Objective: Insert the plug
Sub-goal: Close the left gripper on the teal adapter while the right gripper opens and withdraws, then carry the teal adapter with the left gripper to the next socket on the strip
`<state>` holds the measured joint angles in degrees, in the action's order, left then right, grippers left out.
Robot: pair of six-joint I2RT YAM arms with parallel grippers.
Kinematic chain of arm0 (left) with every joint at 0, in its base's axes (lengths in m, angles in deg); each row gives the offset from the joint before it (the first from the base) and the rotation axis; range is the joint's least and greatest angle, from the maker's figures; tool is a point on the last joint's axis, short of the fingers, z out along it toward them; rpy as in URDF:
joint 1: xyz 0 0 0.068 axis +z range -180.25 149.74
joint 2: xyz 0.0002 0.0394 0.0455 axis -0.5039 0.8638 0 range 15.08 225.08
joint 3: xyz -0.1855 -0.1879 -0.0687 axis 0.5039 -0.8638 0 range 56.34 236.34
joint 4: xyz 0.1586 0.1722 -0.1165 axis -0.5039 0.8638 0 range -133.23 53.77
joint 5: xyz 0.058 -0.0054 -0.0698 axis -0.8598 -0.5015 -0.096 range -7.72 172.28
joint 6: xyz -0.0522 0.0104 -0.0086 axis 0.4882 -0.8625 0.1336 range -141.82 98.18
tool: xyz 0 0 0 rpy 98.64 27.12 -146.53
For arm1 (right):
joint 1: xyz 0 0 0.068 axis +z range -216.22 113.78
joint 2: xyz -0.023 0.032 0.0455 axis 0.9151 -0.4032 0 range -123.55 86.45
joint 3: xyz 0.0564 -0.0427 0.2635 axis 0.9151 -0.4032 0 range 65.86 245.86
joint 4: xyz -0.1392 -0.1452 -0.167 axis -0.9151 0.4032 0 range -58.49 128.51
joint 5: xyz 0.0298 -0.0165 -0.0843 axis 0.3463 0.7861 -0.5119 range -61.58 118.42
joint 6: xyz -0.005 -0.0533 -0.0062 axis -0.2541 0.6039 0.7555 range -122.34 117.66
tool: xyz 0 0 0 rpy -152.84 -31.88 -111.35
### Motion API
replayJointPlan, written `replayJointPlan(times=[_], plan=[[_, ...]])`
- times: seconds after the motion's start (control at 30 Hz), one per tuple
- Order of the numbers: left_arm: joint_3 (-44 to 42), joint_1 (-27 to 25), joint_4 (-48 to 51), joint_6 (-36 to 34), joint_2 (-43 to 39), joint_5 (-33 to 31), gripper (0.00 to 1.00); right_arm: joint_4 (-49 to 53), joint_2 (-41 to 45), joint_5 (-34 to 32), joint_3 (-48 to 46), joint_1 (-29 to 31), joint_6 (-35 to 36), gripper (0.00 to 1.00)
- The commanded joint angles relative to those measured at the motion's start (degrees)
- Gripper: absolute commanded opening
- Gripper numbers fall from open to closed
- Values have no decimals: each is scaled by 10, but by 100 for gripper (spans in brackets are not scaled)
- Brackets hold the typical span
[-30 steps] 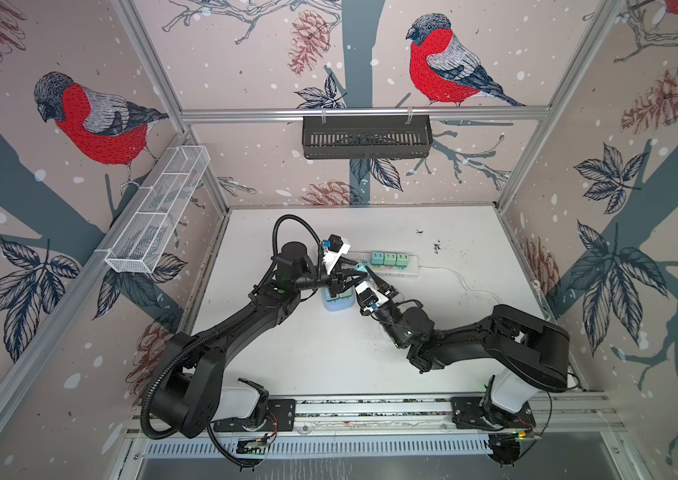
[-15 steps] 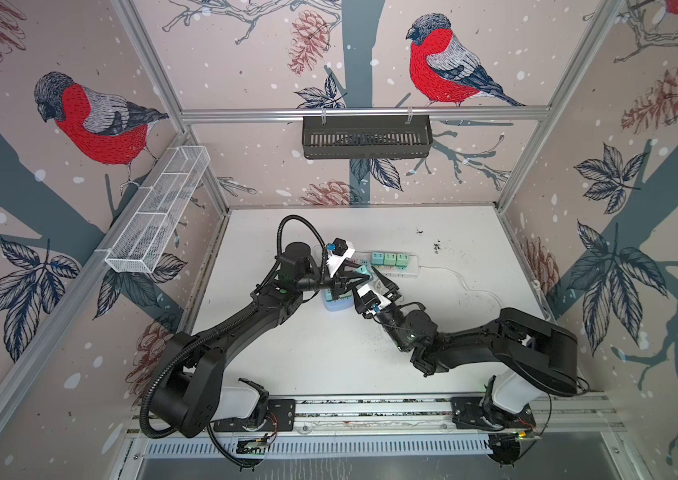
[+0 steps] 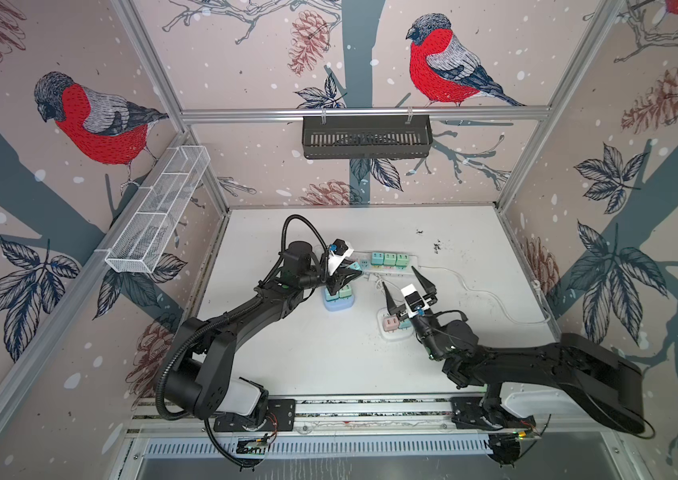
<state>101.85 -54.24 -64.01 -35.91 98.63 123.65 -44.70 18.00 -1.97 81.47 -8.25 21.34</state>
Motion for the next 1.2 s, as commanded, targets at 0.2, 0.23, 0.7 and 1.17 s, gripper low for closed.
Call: replayJointPlan(times=[0.2, 0.23, 0.7, 1.17], plan=[[93, 2, 25, -81, 87, -44, 0, 175, 177, 13, -60, -160, -204, 97], [111, 3, 41, -87, 99, -40, 0, 190, 192, 14, -65, -183, -226, 99], [239, 12, 174, -278, 218, 31, 0, 224, 142, 79, -84, -357, -388, 100], [368, 16, 270, -324, 340, 27, 0, 212, 84, 70, -68, -385, -425, 99]])
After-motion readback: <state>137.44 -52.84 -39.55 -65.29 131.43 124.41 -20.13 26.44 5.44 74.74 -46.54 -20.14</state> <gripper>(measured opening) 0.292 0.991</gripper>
